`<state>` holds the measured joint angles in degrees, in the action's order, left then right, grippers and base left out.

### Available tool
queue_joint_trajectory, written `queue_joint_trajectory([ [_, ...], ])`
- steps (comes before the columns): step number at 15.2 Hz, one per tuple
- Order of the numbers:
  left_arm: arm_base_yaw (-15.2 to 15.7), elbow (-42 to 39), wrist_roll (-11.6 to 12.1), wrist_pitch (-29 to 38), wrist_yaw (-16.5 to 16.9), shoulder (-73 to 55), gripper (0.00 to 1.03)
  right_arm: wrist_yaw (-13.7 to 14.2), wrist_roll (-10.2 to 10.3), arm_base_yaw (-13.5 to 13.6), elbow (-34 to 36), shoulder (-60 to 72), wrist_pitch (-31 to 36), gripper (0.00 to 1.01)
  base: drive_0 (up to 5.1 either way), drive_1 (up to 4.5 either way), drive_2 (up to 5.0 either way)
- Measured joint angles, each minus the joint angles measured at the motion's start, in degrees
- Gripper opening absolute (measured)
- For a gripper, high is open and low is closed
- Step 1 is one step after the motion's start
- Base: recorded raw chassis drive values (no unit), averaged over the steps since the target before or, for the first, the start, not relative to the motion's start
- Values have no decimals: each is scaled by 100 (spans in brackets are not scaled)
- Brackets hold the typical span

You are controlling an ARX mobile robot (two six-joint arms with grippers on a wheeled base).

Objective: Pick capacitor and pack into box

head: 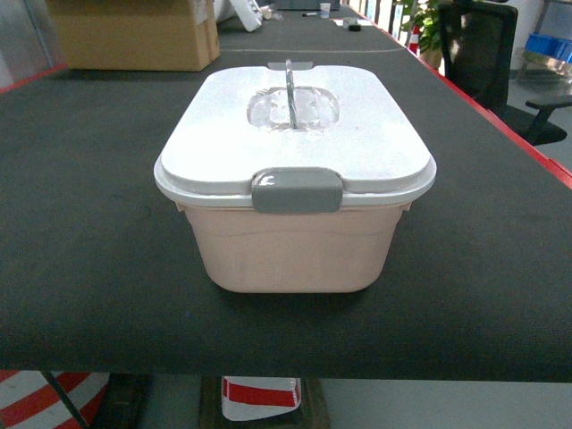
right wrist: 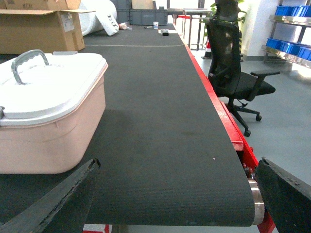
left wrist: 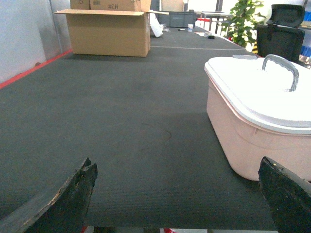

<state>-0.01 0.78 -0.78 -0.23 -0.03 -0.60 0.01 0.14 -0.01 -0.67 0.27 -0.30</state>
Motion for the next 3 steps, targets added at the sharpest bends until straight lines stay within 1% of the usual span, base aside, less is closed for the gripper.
queue_joint_trajectory([
  [3, 0, 0, -2, 0, 0, 0, 98, 0, 0, 0, 0, 0, 0, 98, 0, 0, 0],
])
